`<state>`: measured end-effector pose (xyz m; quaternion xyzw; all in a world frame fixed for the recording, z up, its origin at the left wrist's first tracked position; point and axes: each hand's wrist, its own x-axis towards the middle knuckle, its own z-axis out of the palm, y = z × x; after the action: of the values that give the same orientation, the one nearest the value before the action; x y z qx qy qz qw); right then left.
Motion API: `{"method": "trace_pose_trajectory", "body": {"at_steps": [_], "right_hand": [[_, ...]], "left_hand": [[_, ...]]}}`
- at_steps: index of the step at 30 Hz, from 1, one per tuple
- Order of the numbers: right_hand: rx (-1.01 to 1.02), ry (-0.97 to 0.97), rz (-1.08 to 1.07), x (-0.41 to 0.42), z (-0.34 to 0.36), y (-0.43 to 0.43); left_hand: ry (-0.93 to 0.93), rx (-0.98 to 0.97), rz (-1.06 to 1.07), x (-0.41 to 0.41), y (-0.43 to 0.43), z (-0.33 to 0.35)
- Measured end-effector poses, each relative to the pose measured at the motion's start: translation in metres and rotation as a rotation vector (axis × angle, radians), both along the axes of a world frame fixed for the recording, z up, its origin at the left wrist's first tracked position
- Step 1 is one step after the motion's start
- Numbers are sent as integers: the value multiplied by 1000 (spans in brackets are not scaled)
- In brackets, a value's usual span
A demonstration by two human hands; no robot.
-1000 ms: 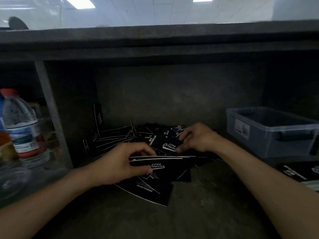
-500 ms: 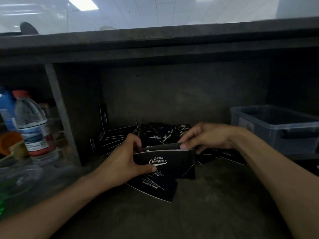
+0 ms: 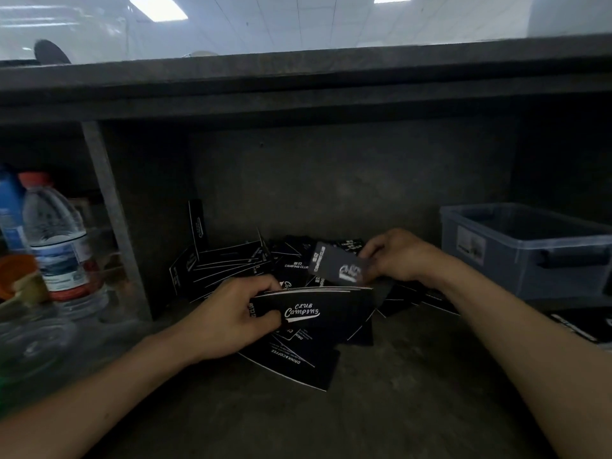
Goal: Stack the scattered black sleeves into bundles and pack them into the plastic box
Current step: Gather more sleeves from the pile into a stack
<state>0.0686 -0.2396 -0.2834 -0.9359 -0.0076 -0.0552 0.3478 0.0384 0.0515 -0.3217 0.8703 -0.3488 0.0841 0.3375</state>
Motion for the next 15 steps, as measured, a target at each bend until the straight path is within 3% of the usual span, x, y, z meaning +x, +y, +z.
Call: {"method": "trace_pose_trajectory", "body": {"at_steps": [3, 7, 11, 13, 15], "right_hand": [[320, -23, 136, -5, 10, -6], [186, 275, 445, -15, 11, -4], [230, 449, 524, -17, 8, 7], [314, 387, 458, -16, 9, 13], [374, 184, 358, -11, 4, 20]], "left_hand": [[-22, 6, 33, 1, 1, 1], [-12, -48, 78, 4, 2, 0], [72, -97, -14, 3, 1, 2], [76, -52, -87, 1, 3, 6], [69, -37, -100, 1, 9, 14]]}}
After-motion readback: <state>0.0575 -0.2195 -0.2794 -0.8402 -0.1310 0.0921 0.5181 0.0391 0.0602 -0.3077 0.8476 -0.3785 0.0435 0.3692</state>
